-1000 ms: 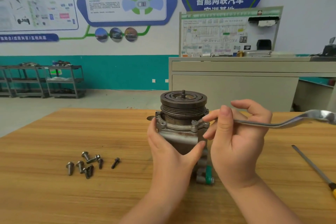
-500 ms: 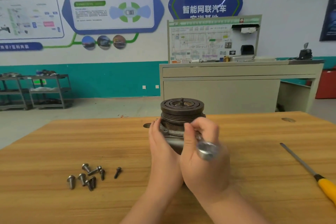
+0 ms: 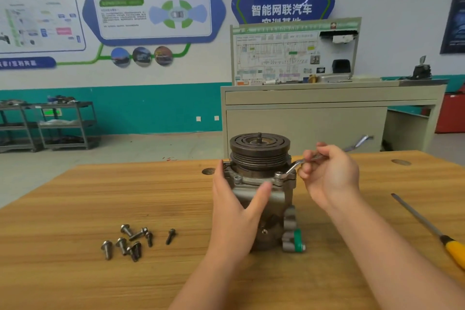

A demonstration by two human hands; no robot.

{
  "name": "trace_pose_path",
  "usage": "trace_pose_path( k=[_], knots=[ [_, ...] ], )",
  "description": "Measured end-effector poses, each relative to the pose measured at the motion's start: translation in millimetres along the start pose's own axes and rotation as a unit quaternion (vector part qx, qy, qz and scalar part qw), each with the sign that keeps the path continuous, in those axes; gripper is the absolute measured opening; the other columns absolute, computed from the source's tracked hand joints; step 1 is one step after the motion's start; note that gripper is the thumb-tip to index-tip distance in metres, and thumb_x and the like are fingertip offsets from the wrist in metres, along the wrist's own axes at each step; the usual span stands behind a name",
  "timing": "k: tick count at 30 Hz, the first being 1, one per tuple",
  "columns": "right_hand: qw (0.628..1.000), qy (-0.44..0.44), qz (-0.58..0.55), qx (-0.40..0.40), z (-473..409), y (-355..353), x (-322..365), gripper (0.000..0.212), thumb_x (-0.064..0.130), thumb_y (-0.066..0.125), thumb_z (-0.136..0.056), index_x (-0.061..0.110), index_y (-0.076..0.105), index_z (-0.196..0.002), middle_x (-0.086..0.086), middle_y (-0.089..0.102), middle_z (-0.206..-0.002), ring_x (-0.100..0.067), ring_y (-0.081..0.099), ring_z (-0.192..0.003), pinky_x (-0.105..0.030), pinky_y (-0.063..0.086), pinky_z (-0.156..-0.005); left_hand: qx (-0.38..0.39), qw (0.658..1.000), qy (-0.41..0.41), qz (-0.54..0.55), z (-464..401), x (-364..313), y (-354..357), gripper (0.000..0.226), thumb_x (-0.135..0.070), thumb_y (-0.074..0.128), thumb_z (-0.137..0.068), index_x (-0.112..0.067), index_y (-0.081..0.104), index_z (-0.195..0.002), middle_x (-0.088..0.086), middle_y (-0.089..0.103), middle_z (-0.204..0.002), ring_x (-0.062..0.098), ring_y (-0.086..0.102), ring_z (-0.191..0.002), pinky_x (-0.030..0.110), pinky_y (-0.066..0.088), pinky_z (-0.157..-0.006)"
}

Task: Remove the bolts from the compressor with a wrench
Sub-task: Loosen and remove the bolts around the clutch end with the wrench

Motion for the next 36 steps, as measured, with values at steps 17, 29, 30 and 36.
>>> trace_pose_path(
  k=[17, 29, 30, 36],
  knots=[
    [0.833, -0.439, 0.301, 0.151, 95, 17, 53, 0.009, 0.048, 0.047, -0.098, 0.042, 0.05, -0.092, 0.004, 0.071, -0.089, -0.013, 0.071, -0.064, -0.032, 0.058, -0.056, -0.038, 0.991, -0.068, 0.109, -5, 8, -9, 0.066, -0.045, 0.055, -0.093, -0.035, 0.026, -0.151, -0.02, 0.034, -0.143, -0.004, 0.032, -0.125, 0.015, 0.029, -0.094],
    [0.756, -0.533, 0.339, 0.17, 112, 21, 50, 0.009, 0.036, 0.045, -0.102, 0.03, 0.051, -0.104, 0.01, 0.066, -0.081, -0.003, 0.07, -0.068, -0.025, 0.056, -0.058, -0.178, 0.976, -0.072, 0.104, 14, -1, -21, 0.042, -0.039, 0.039, -0.102, -0.029, 0.041, -0.143, -0.029, 0.039, -0.107, -0.025, 0.038, -0.098, 0.012, 0.028, -0.084],
    [0.755, -0.532, 0.344, 0.168, 113, 22, 48, 0.012, 0.037, 0.045, -0.102, 0.026, 0.052, -0.103, 0.01, 0.066, -0.077, -0.003, 0.07, -0.067, -0.023, 0.056, -0.058, -0.183, 0.976, -0.072, 0.096, 14, -1, -23, 0.04, -0.038, 0.038, -0.102, -0.029, 0.043, -0.141, -0.028, 0.039, -0.106, -0.021, 0.039, -0.099, 0.013, 0.027, -0.086],
    [0.643, -0.591, 0.465, 0.143, 131, 47, 44, 0.04, 0.031, 0.044, -0.102, 0.001, 0.063, -0.083, -0.005, 0.064, -0.067, -0.016, 0.066, -0.055, -0.027, 0.052, -0.049, -0.162, 0.985, -0.054, -0.029, 13, -9, -20, 0.051, -0.045, 0.037, -0.097, -0.027, 0.038, -0.145, -0.013, 0.036, -0.111, 0.01, 0.032, -0.118, 0.039, 0.029, -0.11]
  ],
)
Point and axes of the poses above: each hand's wrist, its own z-axis away from the middle knuckle, its own y-axis out of the palm, x = y × z, the point moved 8 cm from there along -z, towards the middle knuckle
